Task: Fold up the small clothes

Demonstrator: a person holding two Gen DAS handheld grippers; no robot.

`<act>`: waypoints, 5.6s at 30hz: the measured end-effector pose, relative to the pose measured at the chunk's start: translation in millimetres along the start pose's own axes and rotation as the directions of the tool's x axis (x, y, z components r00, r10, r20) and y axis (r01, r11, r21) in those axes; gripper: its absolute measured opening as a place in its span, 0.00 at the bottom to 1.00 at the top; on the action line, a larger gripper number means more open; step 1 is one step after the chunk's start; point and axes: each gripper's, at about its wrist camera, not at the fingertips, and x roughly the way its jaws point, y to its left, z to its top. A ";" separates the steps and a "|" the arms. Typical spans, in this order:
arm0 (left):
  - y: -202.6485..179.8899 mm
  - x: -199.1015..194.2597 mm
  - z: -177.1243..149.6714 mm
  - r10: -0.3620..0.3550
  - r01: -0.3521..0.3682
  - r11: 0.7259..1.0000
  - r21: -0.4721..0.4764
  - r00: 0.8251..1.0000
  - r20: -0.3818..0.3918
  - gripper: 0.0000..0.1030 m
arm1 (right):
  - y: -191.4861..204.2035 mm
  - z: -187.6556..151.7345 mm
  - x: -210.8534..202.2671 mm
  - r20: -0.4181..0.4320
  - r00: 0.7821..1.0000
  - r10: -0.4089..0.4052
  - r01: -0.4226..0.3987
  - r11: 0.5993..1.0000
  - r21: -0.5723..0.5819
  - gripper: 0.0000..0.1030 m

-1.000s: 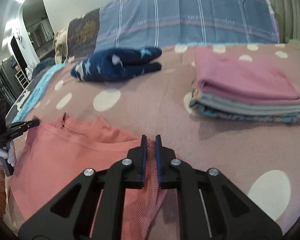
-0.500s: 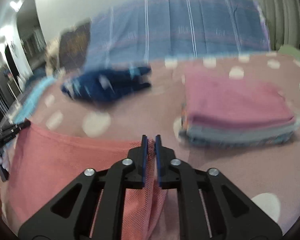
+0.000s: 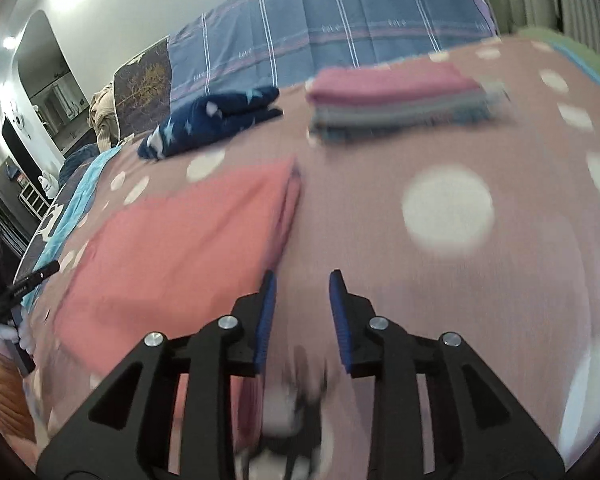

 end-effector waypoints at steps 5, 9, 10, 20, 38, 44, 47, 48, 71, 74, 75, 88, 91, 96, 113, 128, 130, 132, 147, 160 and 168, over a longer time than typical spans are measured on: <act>9.7 -10.2 -41.6 -0.040 0.032 0.995 -0.096 0.996 -0.075 0.36 | -0.1 -43.1 -16.9 -0.049 0.996 0.070 -0.067 0.996 0.063 0.32; 10.6 -10.6 -60.2 -0.067 0.058 0.990 -0.130 0.995 -0.072 0.29 | 9.6 -55.1 -25.2 -0.050 0.992 0.117 -0.113 0.990 0.081 0.39; 8.6 -7.7 -62.9 -0.025 0.017 0.995 -0.100 0.997 -0.077 0.11 | 13.1 -58.7 -27.1 -0.050 0.989 0.137 -0.132 0.988 0.082 0.40; 15.1 -37.5 -83.9 -0.216 0.203 0.932 -0.299 0.976 -0.010 0.38 | 10.7 -81.4 -32.8 -0.074 0.971 0.229 -0.210 0.956 0.205 0.46; -11.0 -39.3 -58.7 -0.294 0.301 0.895 -0.329 0.953 0.073 0.03 | 3.4 -67.2 -18.8 0.030 0.941 0.337 -0.307 0.814 0.492 0.03; -14.7 -48.6 -92.5 -0.152 0.118 0.955 -0.271 0.982 -0.108 0.04 | 10.5 -97.8 -43.6 -0.123 0.969 0.212 -0.146 0.903 0.404 0.09; 2.9 -58.0 -102.0 0.014 -0.061 0.953 -0.296 0.987 -0.157 0.04 | -5.4 -114.6 -51.2 -0.126 0.980 0.157 -0.095 0.914 0.394 0.24; 3.7 -65.0 -97.5 0.097 -0.138 0.954 -0.267 0.982 -0.159 0.04 | -14.0 -117.7 -55.2 -0.106 0.981 0.165 -0.108 0.906 0.410 0.24; -302.0 99.0 15.6 -0.157 0.223 0.934 0.280 0.958 -0.238 0.34 | -49.9 68.3 54.4 -0.161 0.920 0.358 -0.313 0.916 0.252 0.31; -329.0 110.3 9.7 -0.139 0.226 0.915 0.334 0.954 -0.266 0.36 | -51.5 84.3 83.4 -0.198 0.899 0.390 -0.333 0.904 0.269 0.31; -339.2 112.1 4.9 -0.133 0.231 0.906 0.355 0.950 -0.281 0.36 | -51.1 87.9 90.9 -0.206 0.891 0.405 -0.345 0.898 0.274 0.31; -363.6 80.1 -36.1 -0.140 0.285 0.830 0.479 0.939 -0.315 0.36 | 4.6 121.6 89.4 -0.099 0.875 0.474 -0.476 0.879 0.007 0.05; -361.6 95.9 -43.1 -0.113 0.277 0.844 0.459 0.929 -0.352 0.36 | 6.8 124.3 115.1 -0.156 0.890 0.429 -0.428 0.903 0.037 0.11; -358.4 94.1 -50.6 -0.115 0.277 0.842 0.463 0.930 -0.348 0.36 | -21.5 105.8 136.7 -0.225 0.925 0.305 -0.289 0.952 0.104 0.22; -386.4 66.1 -91.2 -0.032 0.206 0.715 0.669 0.965 -0.262 0.44 | -38.2 16.8 40.2 -0.287 0.885 0.367 -0.376 0.926 0.026 0.22; -351.9 57.1 -75.5 -0.049 0.194 0.806 0.559 0.964 -0.263 0.46 | -43.5 -51.6 1.7 -0.338 0.810 0.479 -0.478 0.873 0.091 0.14; -353.4 66.4 -72.2 -0.047 0.196 0.799 0.569 0.963 -0.266 0.46 | -36.6 -50.2 3.1 -0.348 0.803 0.484 -0.488 0.869 0.082 0.26; -358.1 70.0 -73.8 -0.046 0.197 0.790 0.581 0.963 -0.264 0.46 | -28.5 -48.8 7.5 -0.352 0.794 0.496 -0.498 0.862 0.094 0.33; -379.9 81.6 -66.9 -0.106 0.219 0.751 0.622 0.971 -0.214 0.04 | -29.6 -29.4 -5.8 -0.301 0.831 0.468 -0.473 0.879 0.062 0.36; -371.6 85.1 -62.3 -0.154 0.272 0.788 0.552 0.956 -0.251 0.04 | -22.6 67.4 106.9 -0.323 0.894 0.312 -0.299 0.950 0.089 0.37; -363.6 92.7 -68.6 -0.239 0.375 0.776 0.507 0.919 -0.312 0.03 | -11.2 90.6 99.5 -0.162 0.933 0.321 -0.312 0.947 0.084 0.02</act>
